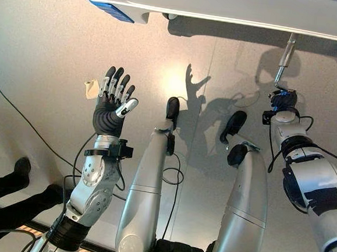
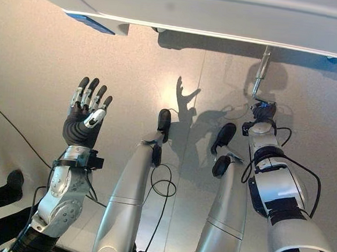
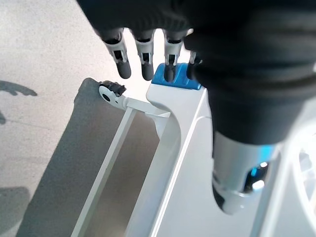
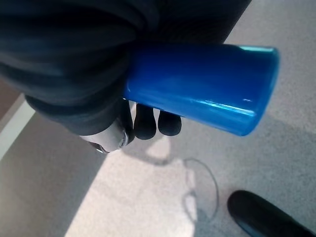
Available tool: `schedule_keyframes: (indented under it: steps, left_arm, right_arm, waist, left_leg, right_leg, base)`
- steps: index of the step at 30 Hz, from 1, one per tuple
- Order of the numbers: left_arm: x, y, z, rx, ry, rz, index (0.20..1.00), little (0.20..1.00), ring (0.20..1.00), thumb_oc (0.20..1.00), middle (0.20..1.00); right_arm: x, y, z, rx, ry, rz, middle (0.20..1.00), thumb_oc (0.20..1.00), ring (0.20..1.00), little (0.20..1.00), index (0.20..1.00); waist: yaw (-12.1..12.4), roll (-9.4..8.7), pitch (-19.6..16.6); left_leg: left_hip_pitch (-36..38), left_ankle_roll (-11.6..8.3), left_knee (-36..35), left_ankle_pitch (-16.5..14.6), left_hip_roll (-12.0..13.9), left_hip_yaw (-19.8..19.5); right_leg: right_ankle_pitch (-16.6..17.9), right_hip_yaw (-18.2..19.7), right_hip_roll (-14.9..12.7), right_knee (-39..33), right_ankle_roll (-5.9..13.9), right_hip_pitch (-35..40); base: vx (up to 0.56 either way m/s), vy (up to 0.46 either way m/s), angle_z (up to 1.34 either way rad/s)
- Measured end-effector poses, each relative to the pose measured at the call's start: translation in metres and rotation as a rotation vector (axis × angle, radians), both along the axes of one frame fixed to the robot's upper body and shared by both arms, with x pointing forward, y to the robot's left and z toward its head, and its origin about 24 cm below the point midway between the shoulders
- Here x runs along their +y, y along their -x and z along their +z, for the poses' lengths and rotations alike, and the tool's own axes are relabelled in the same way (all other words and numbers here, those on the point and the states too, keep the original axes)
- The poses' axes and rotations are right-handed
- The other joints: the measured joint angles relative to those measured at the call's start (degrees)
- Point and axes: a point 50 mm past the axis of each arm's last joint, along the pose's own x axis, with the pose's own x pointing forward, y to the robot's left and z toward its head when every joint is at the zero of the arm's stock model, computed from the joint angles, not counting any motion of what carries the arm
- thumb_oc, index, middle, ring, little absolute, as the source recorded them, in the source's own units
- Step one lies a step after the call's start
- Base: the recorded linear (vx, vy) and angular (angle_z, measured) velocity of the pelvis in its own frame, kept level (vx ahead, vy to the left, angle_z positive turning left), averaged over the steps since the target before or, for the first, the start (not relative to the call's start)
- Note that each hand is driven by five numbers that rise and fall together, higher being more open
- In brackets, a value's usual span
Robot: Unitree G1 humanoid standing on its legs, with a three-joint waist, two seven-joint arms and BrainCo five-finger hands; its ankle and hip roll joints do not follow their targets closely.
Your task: Raise the hospital bed
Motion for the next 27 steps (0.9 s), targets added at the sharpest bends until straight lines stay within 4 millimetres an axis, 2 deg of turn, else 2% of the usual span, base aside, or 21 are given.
schedule_keyframes:
  steps: [10,22,27]
  left_arm:
    - [0.003,0.000,0.002,-0.018,0.010,0.017,1.000,1.000,1.000,1.000,1.000]
    - [0.006,0.000,0.003,-0.020,0.013,0.030,1.000,1.000,1.000,1.000,1.000]
    - [0.007,0.001,0.002,-0.017,0.016,0.034,1.000,1.000,1.000,1.000,1.000]
  right_arm:
    - [0.014,-0.003,-0.005,0.009,-0.015,0.033,0.200,0.200,0.200,0.200,0.200]
    - [0.045,-0.008,-0.011,0.013,-0.007,0.130,0.200,0.200,0.200,0.200,0.200]
    - [0.061,-0.009,-0.016,0.025,0.056,0.214,0.200,0.200,0.200,0.200,0.200]
  waist:
    - [0.0,0.07,0.0]
    - [0.0,0.47,0.0]
    - [0.0,0.50,0.0]
  left_leg:
    - [0.0,-0.51,0.5,-0.4,0.1,-0.2]
    - [0.5,-1.12,0.8,-0.8,0.5,-0.3]
    - [0.5,-1.40,1.1,-1.0,0.7,-0.5]
  right_leg:
    - [-1.2,-0.3,-0.1,1.6,-0.60,-0.2]
    - [-2.2,-0.5,0.1,2.9,-1.03,-0.3]
    - [-2.6,-0.6,0.2,3.4,-1.19,-0.3]
  base:
    - [0.00,0.003,0.01]
    - [0.00,0.000,0.00]
    - [0.00,0.000,0.00]
